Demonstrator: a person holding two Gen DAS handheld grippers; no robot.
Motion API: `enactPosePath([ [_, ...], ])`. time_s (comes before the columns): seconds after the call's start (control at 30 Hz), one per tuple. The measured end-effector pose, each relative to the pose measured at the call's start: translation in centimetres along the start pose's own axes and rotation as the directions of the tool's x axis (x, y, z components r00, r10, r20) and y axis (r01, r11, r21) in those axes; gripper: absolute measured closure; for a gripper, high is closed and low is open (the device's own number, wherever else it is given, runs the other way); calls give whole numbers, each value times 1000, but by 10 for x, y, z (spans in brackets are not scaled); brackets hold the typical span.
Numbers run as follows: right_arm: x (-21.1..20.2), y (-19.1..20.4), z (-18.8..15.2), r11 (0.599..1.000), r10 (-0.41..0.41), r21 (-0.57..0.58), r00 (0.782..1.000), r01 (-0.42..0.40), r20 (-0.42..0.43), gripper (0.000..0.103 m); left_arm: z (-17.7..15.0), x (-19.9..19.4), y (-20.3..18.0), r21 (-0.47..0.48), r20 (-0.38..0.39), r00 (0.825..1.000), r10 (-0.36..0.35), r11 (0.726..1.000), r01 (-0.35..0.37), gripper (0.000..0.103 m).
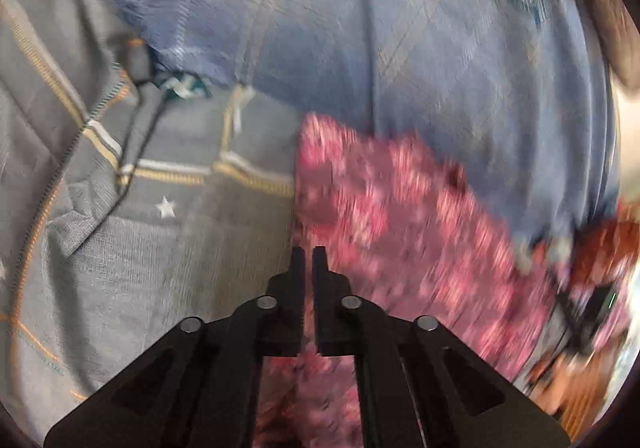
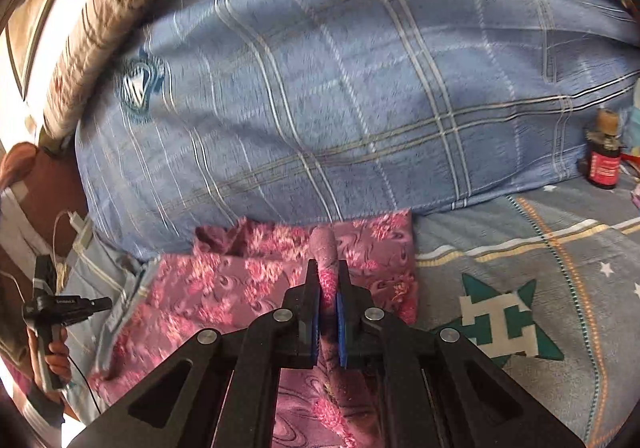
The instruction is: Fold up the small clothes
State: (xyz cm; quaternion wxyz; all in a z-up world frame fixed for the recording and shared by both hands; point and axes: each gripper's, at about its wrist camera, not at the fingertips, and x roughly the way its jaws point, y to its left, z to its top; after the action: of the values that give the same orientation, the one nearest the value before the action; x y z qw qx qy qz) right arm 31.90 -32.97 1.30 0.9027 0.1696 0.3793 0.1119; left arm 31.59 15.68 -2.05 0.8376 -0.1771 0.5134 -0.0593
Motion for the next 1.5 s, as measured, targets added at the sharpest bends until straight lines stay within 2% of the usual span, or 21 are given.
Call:
enactPosePath([
  [0.07,3,-4,-6,1000,3,8,1000,-3,-18,97,-8,13,-9,96,-72,997,41,995,-34,65],
  [0.1,5,-9,-9,1000,7,21,1000,-7,-24,95,-11,17,-12,122,-88,994,58,991,-47,45],
  [0.17,8,-15,-14,998,42,48,998,-40,-50,93,-17,26,-19,171,-97,991,91,983,-73,43],
  [0.23,10,-18,-21,997,54,65,996,-49,-71,90,-20,32,-24,183,-110,991,82,981,-61,43],
  [0.3,15,-20,-28,994,84,84,990,-75,-113,76,-23,38,-26,157,-131,991,38,987,-17,43],
  [0.33,17,-20,-30,994,81,85,989,-70,-126,63,-23,39,-26,138,-138,990,15,990,4,44],
  [0.37,19,-20,-32,995,73,80,989,-63,-132,62,-26,42,-26,113,-147,989,-16,993,33,44],
  [0.4,19,-19,-32,995,73,76,989,-63,-130,62,-29,44,-25,102,-153,988,-27,994,43,53],
  [0.43,21,-18,-33,995,75,71,988,-66,-132,61,-31,45,-25,94,-152,988,-27,995,42,74],
  [0.47,22,-17,-32,996,68,64,989,-60,-133,61,-34,45,-26,92,-146,989,-11,995,25,81],
  [0.5,22,-15,-32,998,58,38,990,-54,-131,64,-35,43,-26,83,-134,991,-3,996,15,87],
  [0.53,22,-11,-32,999,44,7,991,-43,-130,84,-37,39,-24,62,-118,993,-8,998,16,94],
  [0.57,20,-7,-32,999,22,-31,991,-26,-129,99,-39,33,-21,36,-103,994,-23,999,26,94],
  [0.6,16,-2,-34,998,12,-60,992,-20,-124,100,-42,24,-20,17,-81,996,-40,999,41,96],
  [0.77,-22,12,-30,991,-12,-132,999,6,-40,100,-52,-18,-31,50,36,998,-48,998,46,99],
  [0.93,-45,25,-6,990,37,-136,999,-33,31,100,-49,-42,-41,33,105,993,-61,998,58,100],
  [0.97,-48,28,-2,989,47,-140,998,-42,35,100,-51,-47,-41,35,122,992,-39,999,35,100],
  [1.13,-49,41,-3,985,66,-164,997,-61,29,100,-58,-26,-23,8,47,999,16,1000,-16,100],
  [1.2,-45,40,-9,985,54,-163,998,-50,17,100,-59,-20,-12,-32,35,999,-2,999,3,100],
  [1.3,-38,36,-12,988,41,-148,999,-39,6,100,-52,-31,-8,-70,79,996,-48,996,54,100],
  [1.5,-38,35,17,992,59,-112,995,-51,77,100,-15,-63,-32,-11,200,978,-66,998,70,100],
])
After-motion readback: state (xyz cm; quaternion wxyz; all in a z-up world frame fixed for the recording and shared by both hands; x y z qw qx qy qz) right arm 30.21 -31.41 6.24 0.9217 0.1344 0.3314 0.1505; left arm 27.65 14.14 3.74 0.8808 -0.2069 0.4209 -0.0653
